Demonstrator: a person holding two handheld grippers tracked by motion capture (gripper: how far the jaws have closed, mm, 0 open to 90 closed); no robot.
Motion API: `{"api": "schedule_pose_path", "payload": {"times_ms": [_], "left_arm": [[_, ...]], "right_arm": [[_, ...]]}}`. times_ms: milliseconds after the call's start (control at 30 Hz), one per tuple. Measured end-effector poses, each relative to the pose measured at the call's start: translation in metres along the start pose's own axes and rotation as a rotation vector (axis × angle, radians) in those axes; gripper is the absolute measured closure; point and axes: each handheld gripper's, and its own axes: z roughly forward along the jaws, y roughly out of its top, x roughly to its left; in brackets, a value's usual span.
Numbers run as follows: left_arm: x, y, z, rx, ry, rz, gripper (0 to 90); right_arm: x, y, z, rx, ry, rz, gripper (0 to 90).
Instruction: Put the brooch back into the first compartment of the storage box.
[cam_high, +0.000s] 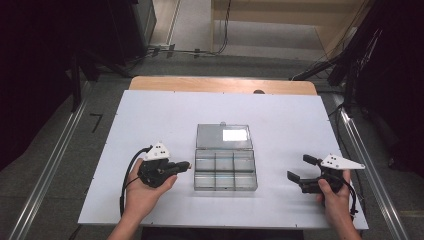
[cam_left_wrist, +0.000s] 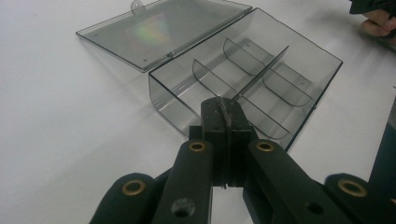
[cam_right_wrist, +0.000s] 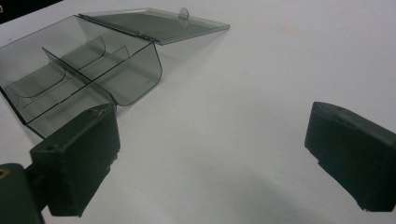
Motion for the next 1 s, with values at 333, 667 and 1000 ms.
{"api": "schedule_pose_path", "payload": {"times_ms": [333,667,1000], "left_arm": [[0.001,0.007,0.007,0.003,-0.012,0.006,89.9],[0.001,0.015,0.013,-0.002,-0.021,0.009,90.0],[0.002,0.021,0.02,-0.005,-0.027,0.015,90.0]], "right_arm": [[0.0,0.0,0.001,0.002,0.003,0.002,1.7],[0.0,0.0,0.001,0.002,0.002,0.001,1.6],[0.0,0.0,0.0,0.003,-0.001,0.002,1.6]]}}
